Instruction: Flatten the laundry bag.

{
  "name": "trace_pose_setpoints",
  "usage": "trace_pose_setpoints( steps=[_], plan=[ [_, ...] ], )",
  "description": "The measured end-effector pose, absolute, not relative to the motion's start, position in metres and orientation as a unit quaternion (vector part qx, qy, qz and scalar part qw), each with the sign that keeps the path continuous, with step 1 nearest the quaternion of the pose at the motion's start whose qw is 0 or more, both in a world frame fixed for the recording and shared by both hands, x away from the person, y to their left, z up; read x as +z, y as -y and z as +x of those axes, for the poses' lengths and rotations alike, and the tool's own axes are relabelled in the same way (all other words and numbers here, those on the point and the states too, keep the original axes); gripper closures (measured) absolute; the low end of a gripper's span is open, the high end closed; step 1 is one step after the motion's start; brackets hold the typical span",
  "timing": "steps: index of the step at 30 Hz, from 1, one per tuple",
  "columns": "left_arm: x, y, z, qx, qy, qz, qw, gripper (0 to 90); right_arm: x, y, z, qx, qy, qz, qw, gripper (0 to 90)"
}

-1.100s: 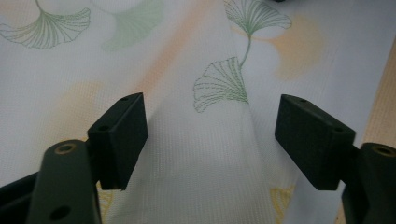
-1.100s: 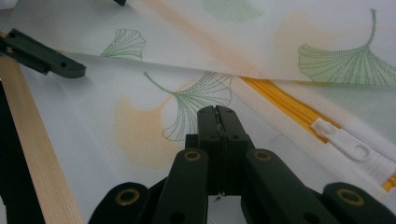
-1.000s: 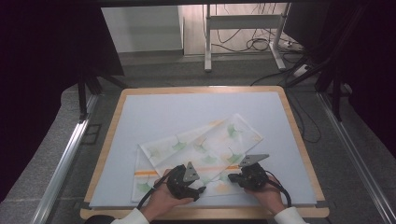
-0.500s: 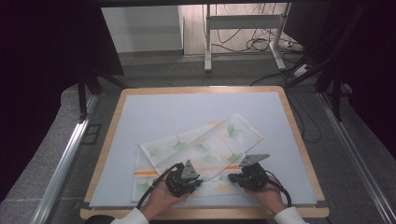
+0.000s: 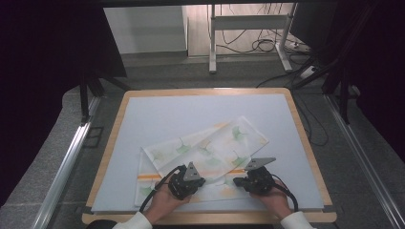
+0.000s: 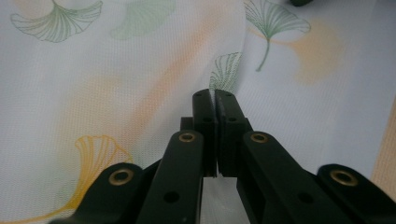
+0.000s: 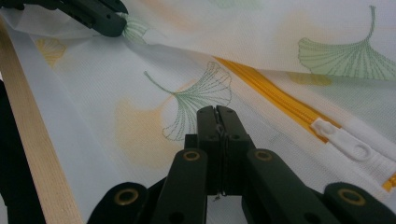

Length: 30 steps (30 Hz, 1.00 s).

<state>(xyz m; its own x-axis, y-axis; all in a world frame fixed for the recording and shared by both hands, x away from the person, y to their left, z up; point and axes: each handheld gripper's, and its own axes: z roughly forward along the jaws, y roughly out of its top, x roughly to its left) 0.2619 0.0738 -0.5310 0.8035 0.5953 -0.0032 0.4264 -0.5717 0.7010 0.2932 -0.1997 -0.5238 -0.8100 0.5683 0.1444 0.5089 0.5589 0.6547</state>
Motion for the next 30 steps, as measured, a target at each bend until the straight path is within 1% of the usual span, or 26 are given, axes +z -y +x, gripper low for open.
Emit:
trace_pose_setpoints(
  steps=[9,16,23,30],
  plan=[
    [-0.524,-0.082,0.263,0.111,-0.3,0.863,0.391,89.1,-0.524,0.2,0.293,0.357,-0.882,0.304,0.043,88.0],
    [-0.517,-0.091,0.267,0.125,-0.312,0.848,0.41,88.8,-0.524,0.2,0.293,0.357,-0.882,0.304,0.043,87.9],
    [-0.513,-0.101,0.276,0.125,-0.334,0.833,0.422,89.0,-0.524,0.2,0.293,0.357,-0.882,0.305,0.041,87.9],
    [-0.511,-0.105,0.28,0.132,-0.333,0.83,0.427,89.7,-0.524,0.2,0.293,0.357,-0.882,0.305,0.041,87.9]
  ],
)
